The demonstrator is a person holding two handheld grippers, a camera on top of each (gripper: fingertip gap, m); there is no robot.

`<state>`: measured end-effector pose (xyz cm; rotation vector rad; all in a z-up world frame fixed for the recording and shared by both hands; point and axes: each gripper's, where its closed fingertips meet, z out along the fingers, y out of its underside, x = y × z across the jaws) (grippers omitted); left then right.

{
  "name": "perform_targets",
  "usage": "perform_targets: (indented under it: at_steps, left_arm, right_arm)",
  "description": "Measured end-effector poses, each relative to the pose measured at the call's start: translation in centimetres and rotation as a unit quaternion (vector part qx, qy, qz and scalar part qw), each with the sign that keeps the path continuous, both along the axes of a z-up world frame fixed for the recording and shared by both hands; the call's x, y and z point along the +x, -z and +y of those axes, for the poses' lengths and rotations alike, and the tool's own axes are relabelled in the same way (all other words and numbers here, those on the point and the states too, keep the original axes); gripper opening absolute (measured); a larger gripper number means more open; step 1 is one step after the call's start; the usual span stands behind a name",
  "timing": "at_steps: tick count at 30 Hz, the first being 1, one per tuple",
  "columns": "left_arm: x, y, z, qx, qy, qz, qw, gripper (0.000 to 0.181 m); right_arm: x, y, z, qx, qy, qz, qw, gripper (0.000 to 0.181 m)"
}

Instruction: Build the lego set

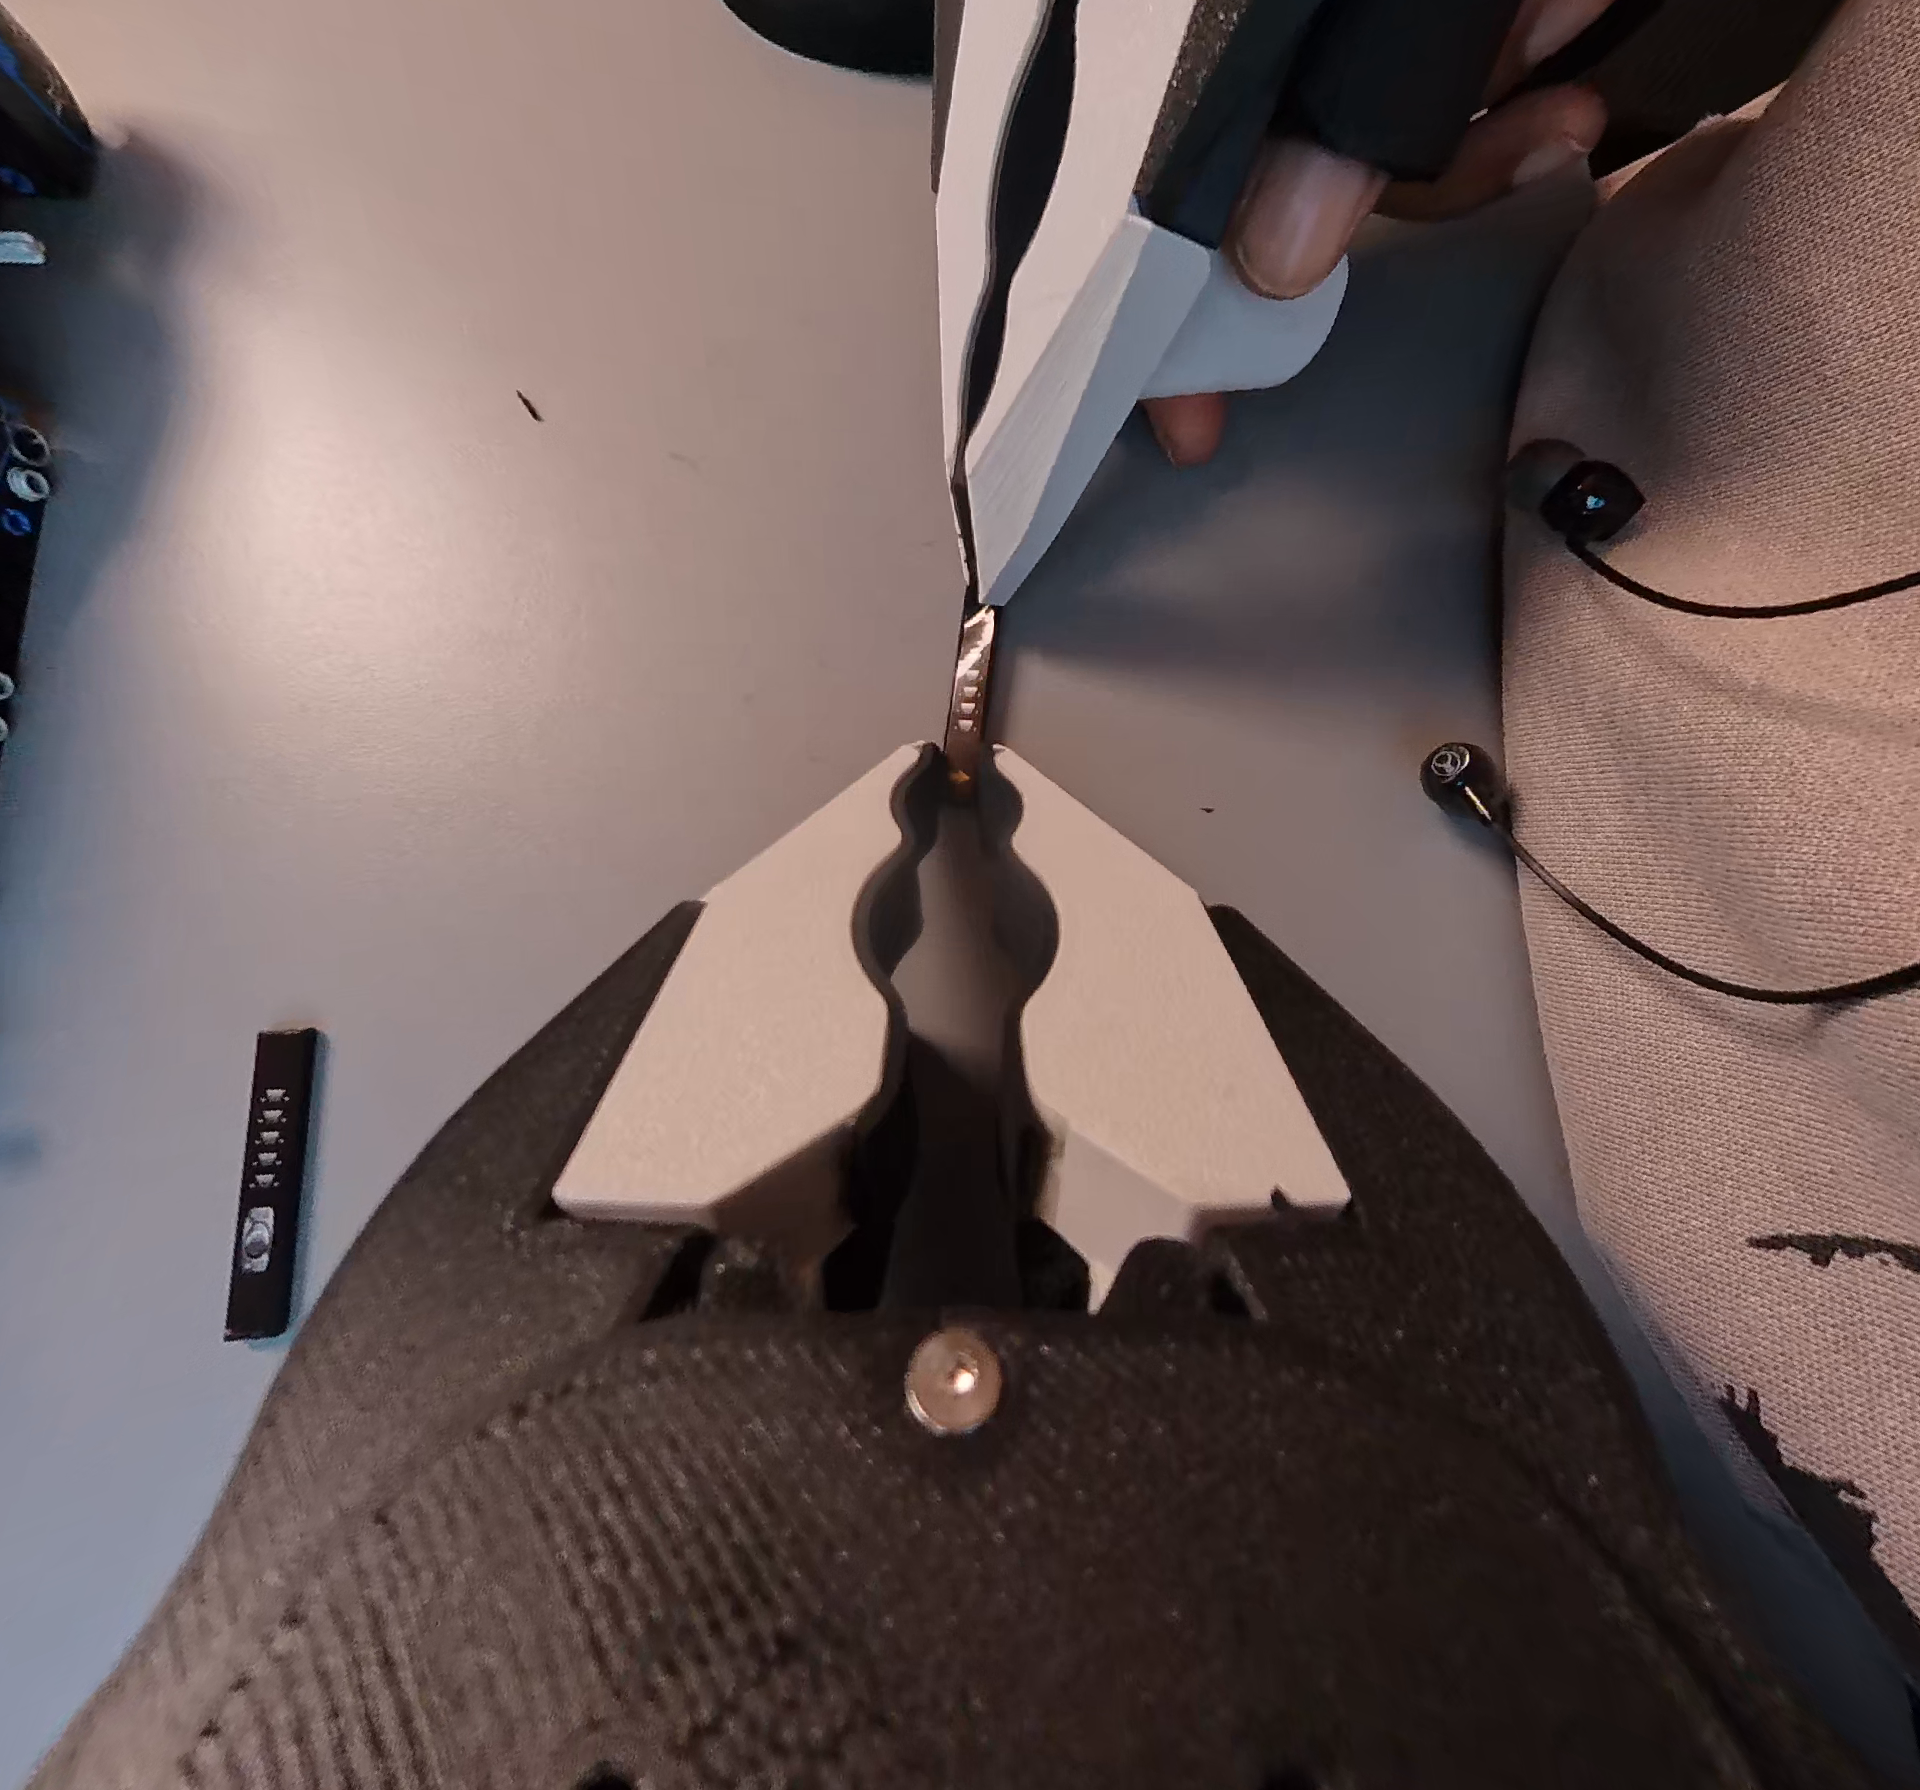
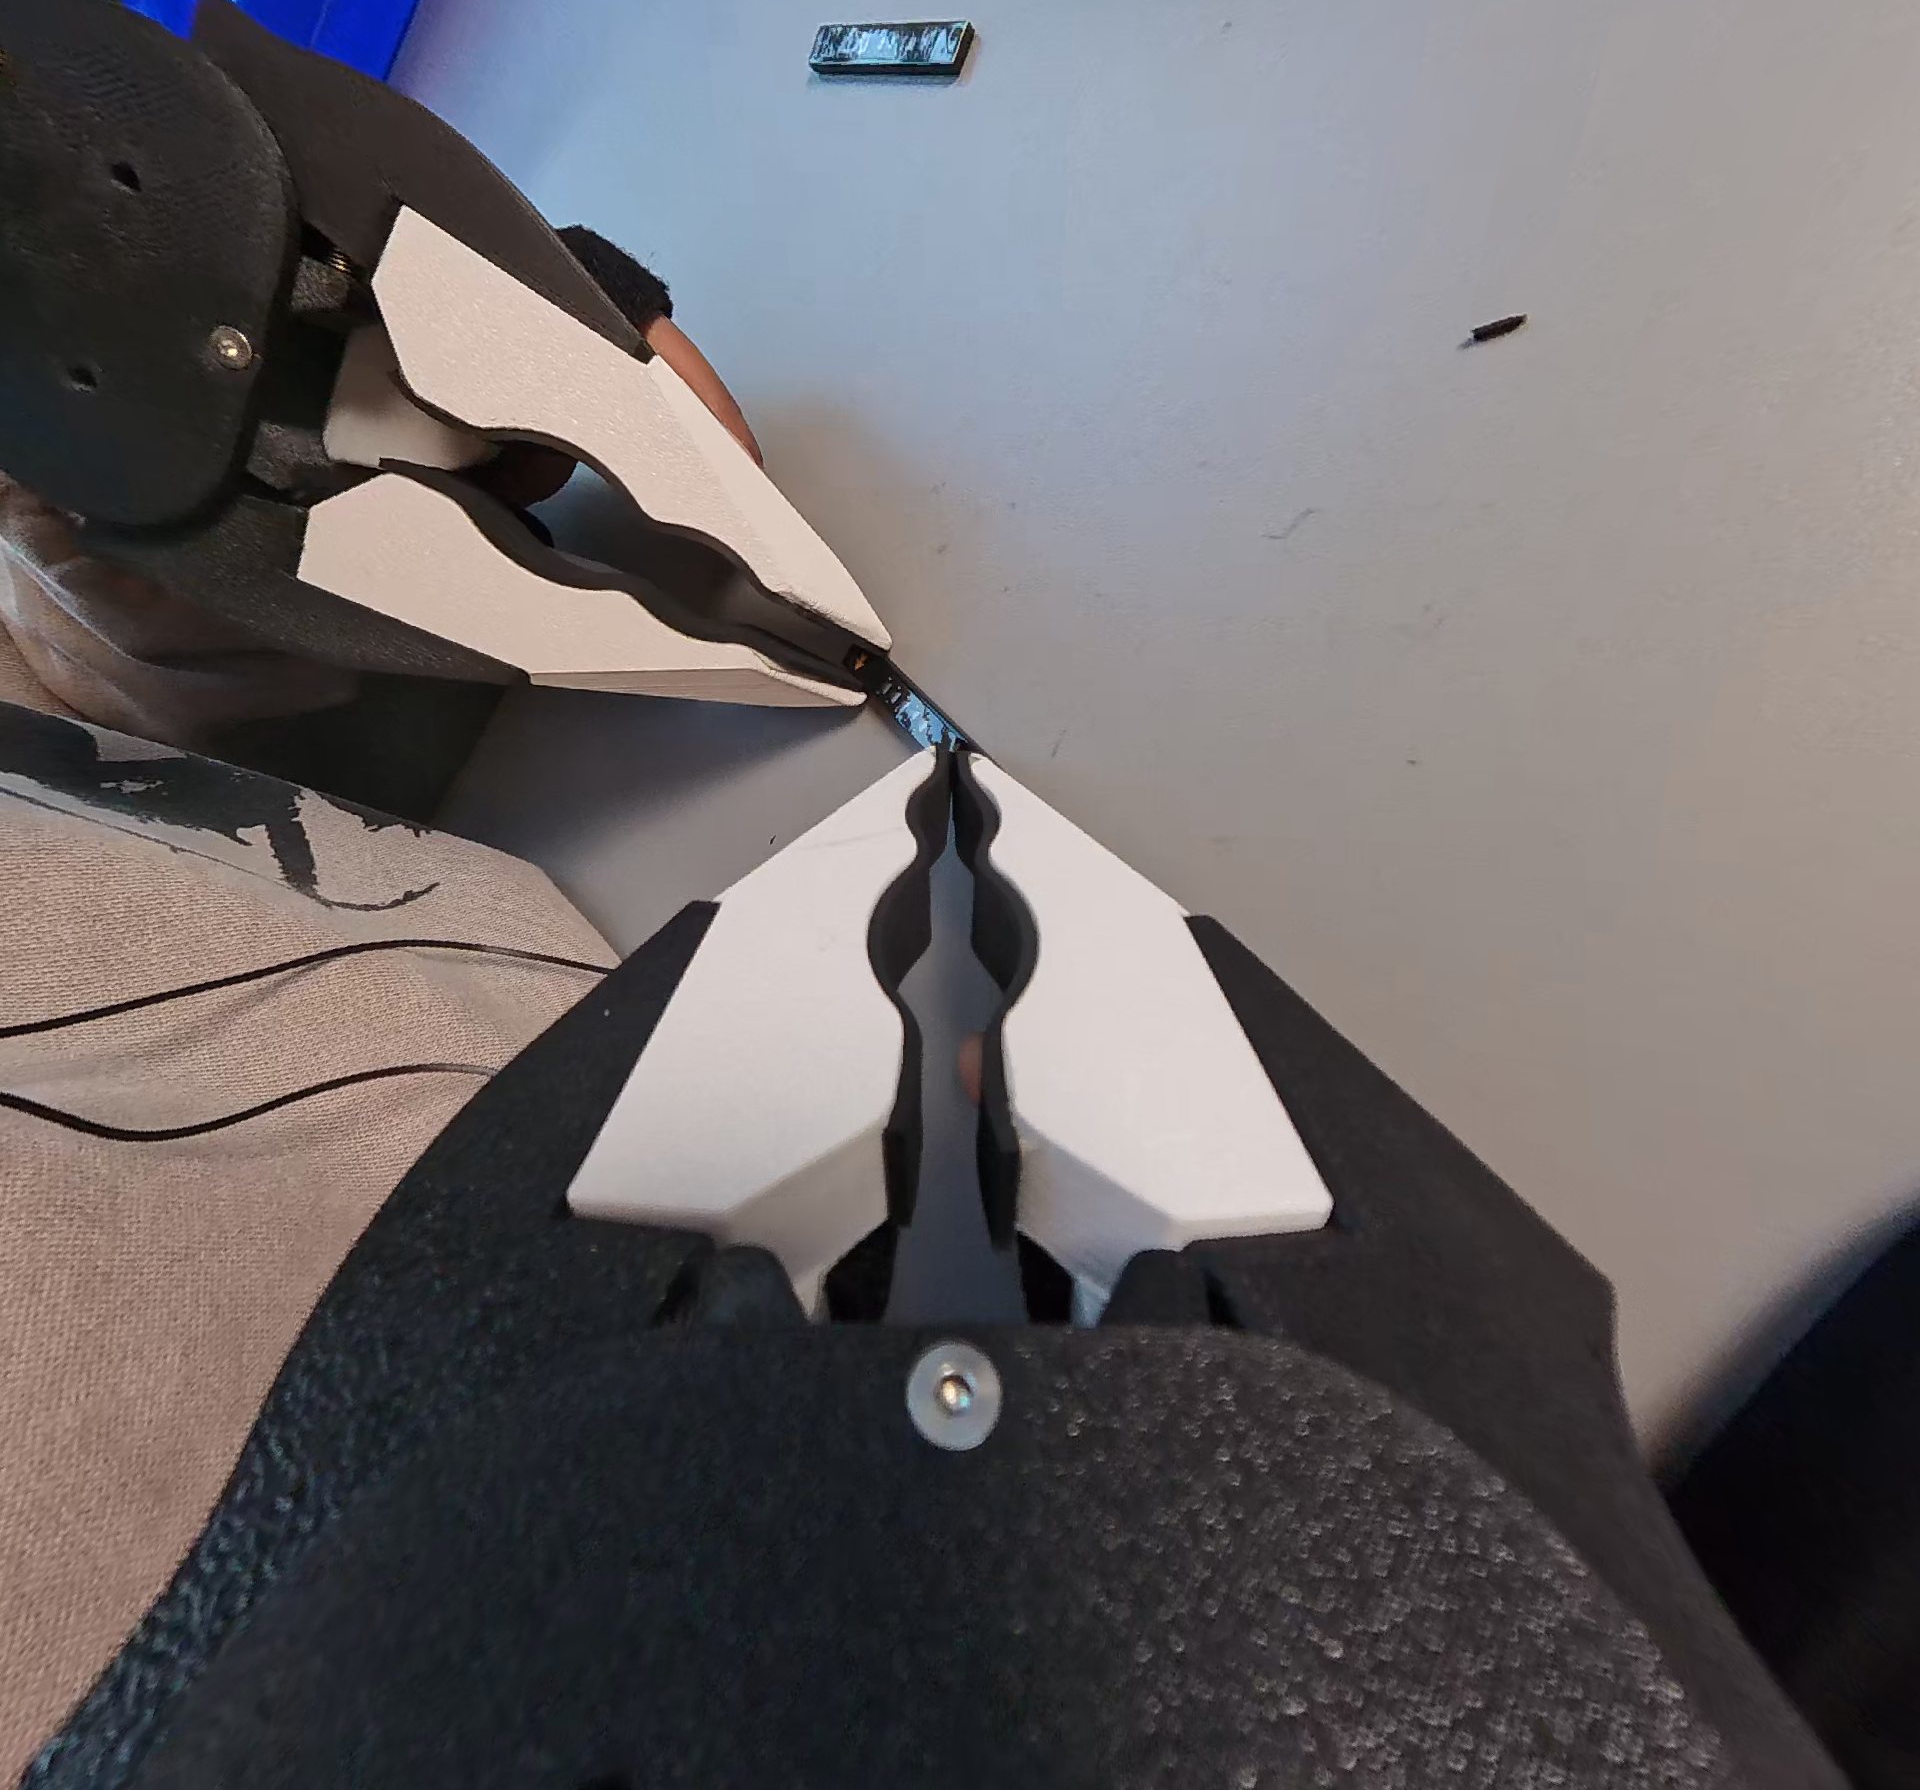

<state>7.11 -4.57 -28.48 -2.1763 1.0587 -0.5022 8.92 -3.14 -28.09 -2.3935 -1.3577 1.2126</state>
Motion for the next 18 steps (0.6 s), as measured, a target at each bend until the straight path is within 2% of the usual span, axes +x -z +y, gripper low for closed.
perform_targets:
  at_steps: [1, 18]
  left_arm:
    - [0.01, 0.00, -0.03, 0.000, 0.001, -0.001, 1.000, 0.005]
    - [0.09, -0.07, -0.12, 0.007, 0.011, -0.006, 1.000, 0.005]
  right_arm:
    - [0.00, 0.00, -0.01, 0.000, 0.000, 0.000, 1.000, 0.000]
    - [-0.03, 0.01, -0.03, -0.003, -0.001, 0.003, 1.000, 0.000]
